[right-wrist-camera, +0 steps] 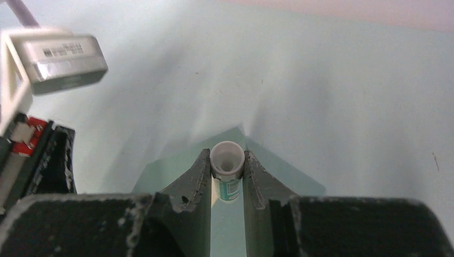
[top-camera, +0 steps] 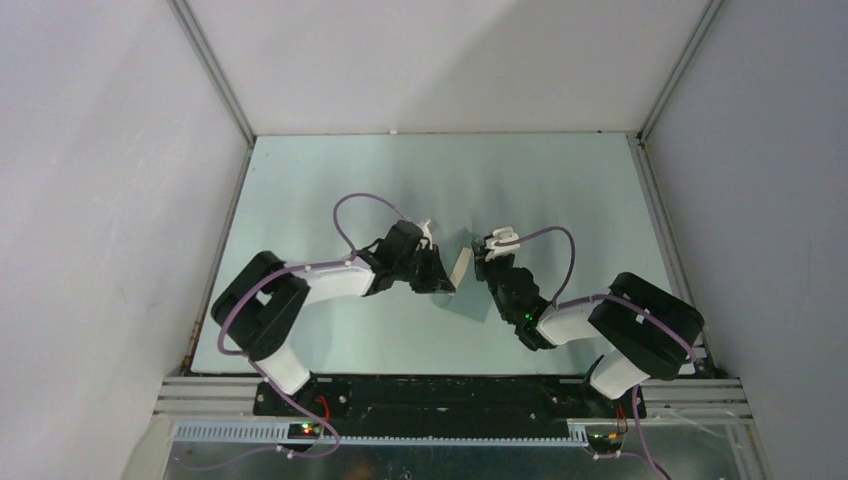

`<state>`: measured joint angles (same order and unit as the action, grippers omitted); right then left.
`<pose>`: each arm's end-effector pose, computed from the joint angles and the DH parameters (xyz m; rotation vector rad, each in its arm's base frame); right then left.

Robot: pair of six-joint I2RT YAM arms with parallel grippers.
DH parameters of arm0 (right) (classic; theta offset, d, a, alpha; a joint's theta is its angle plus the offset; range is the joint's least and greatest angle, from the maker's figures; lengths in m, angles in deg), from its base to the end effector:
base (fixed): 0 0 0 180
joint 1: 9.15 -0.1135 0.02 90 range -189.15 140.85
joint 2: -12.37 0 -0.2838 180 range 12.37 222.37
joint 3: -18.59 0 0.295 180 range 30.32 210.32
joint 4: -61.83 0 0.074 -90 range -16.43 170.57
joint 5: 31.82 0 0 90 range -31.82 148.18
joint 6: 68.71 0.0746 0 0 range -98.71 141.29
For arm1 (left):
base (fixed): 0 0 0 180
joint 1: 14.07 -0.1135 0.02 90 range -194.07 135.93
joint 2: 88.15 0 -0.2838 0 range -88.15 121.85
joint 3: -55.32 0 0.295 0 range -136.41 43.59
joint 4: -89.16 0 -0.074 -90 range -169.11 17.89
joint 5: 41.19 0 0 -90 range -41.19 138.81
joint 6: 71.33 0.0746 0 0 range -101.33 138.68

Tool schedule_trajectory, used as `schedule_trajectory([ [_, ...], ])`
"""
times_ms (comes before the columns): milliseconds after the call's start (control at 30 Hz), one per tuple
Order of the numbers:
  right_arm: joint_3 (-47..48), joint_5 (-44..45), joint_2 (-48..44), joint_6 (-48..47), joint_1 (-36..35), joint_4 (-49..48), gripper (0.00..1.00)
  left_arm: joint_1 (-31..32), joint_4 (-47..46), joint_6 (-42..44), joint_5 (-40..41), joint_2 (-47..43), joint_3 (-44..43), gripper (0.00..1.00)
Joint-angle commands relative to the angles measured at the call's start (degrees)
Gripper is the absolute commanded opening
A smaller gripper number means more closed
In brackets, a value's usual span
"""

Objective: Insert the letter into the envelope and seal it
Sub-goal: Paint the envelope at the center of the board.

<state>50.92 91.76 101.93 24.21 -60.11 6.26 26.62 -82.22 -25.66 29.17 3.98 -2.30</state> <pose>0.2296 0.2176 0.1453 -0.2141 1.5868 0.2629 0.2710 -0.2661 0.1313 0.1103 2.5551 -1.0724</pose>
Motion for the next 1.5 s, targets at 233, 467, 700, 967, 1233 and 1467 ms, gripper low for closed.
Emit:
schedule_trajectory([
  [233, 2.1, -0.5, -1.8, 8.5, 0.6, 10.5, 0.00, 2.1, -5.9, -3.1, -2.0, 6.7, -1.9, 0.10],
  [467, 2.1, -0.8, 1.3, 9.5, 0.6, 8.2, 0.00, 2.5, -3.5, -1.3, 3.9, 8.9, -2.6, 0.10],
  [700, 2.1, 0.6, 5.5, 7.3, 0.0, 1.6, 0.00, 2.6, -0.7, -1.2, 5.2, 11.0, -4.2, 0.09],
  [967, 2.1, 3.7, 11.3, 4.0, -1.2, -7.9, 0.00, 2.6, 2.7, 0.2, 5.7, 10.9, -5.1, 0.07],
  [1233, 2.5, 4.3, 14.4, 3.2, 1.2, -11.0, 0.00, 2.4, 2.8, 0.0, 5.6, 10.0, -3.8, 0.06],
  [1467, 3.6, 3.3, 16.1, 3.1, 3.3, -11.1, 0.00, 2.4, 2.7, 0.0, 5.1, 10.3, -3.7, 0.05],
])
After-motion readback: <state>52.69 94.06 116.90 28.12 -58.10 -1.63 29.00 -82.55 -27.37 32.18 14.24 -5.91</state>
